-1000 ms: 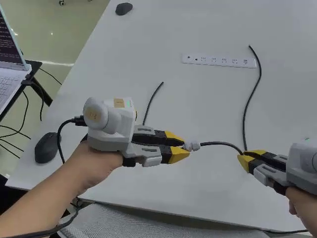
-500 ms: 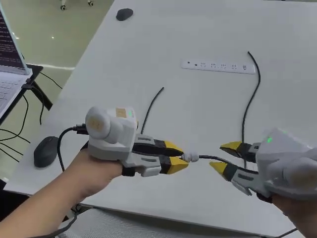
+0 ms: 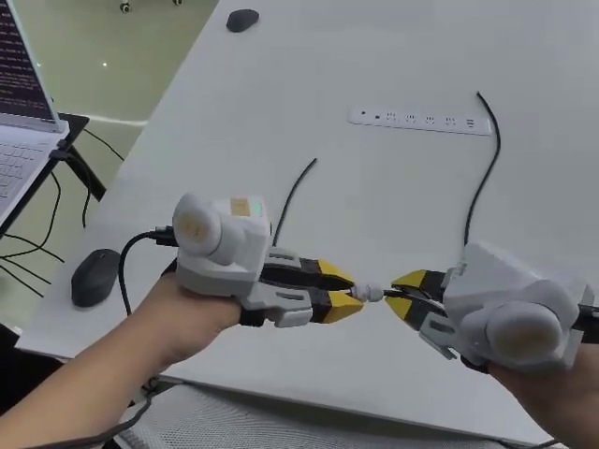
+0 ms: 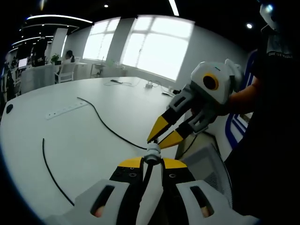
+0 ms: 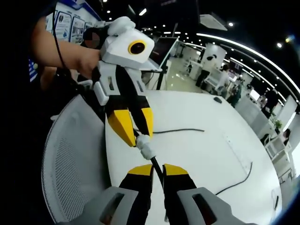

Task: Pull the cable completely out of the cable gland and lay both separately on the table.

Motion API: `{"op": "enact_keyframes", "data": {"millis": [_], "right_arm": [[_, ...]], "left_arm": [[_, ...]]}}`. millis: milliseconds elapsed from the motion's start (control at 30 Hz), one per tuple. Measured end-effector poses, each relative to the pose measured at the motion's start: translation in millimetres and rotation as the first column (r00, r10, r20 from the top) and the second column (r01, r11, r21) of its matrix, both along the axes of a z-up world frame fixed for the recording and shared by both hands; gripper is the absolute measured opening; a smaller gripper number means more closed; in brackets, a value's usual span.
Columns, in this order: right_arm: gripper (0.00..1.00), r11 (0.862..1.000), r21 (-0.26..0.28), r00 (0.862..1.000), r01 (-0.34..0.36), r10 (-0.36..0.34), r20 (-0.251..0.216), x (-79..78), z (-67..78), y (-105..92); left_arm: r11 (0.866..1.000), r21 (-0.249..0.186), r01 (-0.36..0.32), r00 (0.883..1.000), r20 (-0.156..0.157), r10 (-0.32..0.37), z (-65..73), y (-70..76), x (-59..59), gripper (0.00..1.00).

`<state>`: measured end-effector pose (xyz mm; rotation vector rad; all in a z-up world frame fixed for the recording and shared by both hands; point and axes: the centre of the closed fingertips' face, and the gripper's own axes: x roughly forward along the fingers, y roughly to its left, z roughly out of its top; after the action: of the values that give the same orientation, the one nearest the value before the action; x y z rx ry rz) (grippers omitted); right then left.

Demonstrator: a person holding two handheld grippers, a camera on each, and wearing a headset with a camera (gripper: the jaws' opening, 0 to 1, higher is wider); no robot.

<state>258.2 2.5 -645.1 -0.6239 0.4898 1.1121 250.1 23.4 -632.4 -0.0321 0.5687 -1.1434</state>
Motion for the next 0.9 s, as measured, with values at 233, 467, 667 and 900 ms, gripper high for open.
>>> {"op": "enact_keyframes", "data": {"millis": [233, 467, 667, 900], "right_arm": [[0.00, 1.000, -0.003, 1.000, 0.009, -0.009, -0.029, -6.4, -6.4, -2.9], [0.00, 0.998, 0.019, 0.997, 0.052, -0.051, -0.064, -8.2, -8.0, -4.9], [0.00, 0.999, 0.022, 0.999, 0.025, -0.024, -0.044, -10.4, -5.1, -3.9], [0.00, 0.996, -0.002, 0.996, -0.092, 0.092, -0.009, -16.8, -7.8, 7.3]], "left_arm": [[1.000, 0.002, 0.012, 1.000, -0.009, -0.012, -1.4, -2.4, -3.4, 0.14], [1.000, -0.011, 0.008, 1.000, -0.006, -0.008, 1.0, -1.8, -3.1, 0.13], [1.000, -0.018, 0.018, 1.000, 0.004, -0.018, 3.6, -1.3, -5.5, 0.13], [1.000, 0.010, 0.029, 0.999, 0.017, -0.030, -1.3, -1.0, -8.4, 0.14]]}}
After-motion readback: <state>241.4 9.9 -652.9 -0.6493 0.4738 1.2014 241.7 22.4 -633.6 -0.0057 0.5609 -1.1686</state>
